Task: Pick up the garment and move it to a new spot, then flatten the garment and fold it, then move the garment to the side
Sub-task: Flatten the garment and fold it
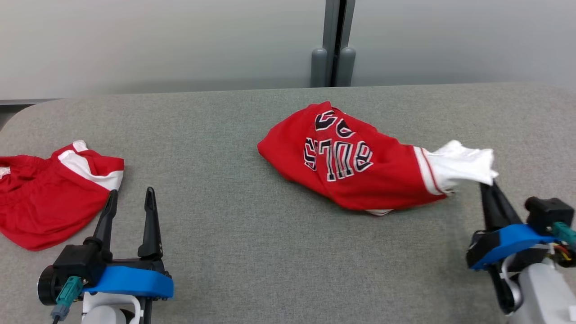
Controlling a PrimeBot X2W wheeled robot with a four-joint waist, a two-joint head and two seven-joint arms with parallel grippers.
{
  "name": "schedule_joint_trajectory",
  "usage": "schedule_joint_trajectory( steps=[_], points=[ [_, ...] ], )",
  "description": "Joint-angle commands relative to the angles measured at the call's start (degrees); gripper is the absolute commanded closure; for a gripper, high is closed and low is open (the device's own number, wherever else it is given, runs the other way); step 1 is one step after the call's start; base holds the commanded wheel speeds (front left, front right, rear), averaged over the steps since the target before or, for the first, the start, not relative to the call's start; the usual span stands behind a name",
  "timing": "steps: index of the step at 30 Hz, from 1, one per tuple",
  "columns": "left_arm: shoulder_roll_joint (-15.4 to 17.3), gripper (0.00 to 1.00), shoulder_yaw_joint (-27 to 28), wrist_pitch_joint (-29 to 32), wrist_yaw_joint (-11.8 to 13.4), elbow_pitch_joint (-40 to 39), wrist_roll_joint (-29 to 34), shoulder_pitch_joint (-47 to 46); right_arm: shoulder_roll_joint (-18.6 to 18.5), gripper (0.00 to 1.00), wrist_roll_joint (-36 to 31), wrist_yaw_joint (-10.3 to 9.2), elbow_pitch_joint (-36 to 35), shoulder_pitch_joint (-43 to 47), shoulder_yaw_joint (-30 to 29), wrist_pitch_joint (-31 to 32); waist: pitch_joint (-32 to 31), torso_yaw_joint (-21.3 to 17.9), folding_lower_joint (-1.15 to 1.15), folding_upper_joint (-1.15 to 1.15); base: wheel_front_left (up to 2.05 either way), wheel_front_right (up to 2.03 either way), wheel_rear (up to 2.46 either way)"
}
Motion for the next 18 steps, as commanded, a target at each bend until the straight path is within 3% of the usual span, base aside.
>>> schedule_joint_trajectory(
  steps=[1, 9, 18],
  points=[
    [-0.1, 0.0, 0.1, -0.2, -0.1, -0.1, 0.0, 0.4, -1.1, 1.0, -0.8, 0.01, -1.6, 1.0, -2.0, -0.2, -0.2, -0.4, 0.0, 0.0, 0.0, 0.0, 0.0],
    [-0.4, 0.0, -0.4, -0.2, -0.1, 0.2, -0.1, 0.8, -3.8, 1.0, -4.1, 0.01, -9.1, 3.0, -10.8, -0.2, -1.2, -0.9, 0.0, 0.0, 0.0, 0.0, 0.0],
    [-0.6, 0.0, -1.0, -0.2, -0.1, 0.6, -0.5, 1.7, -2.2, 1.0, -5.9, 0.01, -10.2, 4.9, -13.7, -0.2, -2.5, 0.7, 0.0, 0.0, 0.0, 0.0, 0.0]
  ],
)
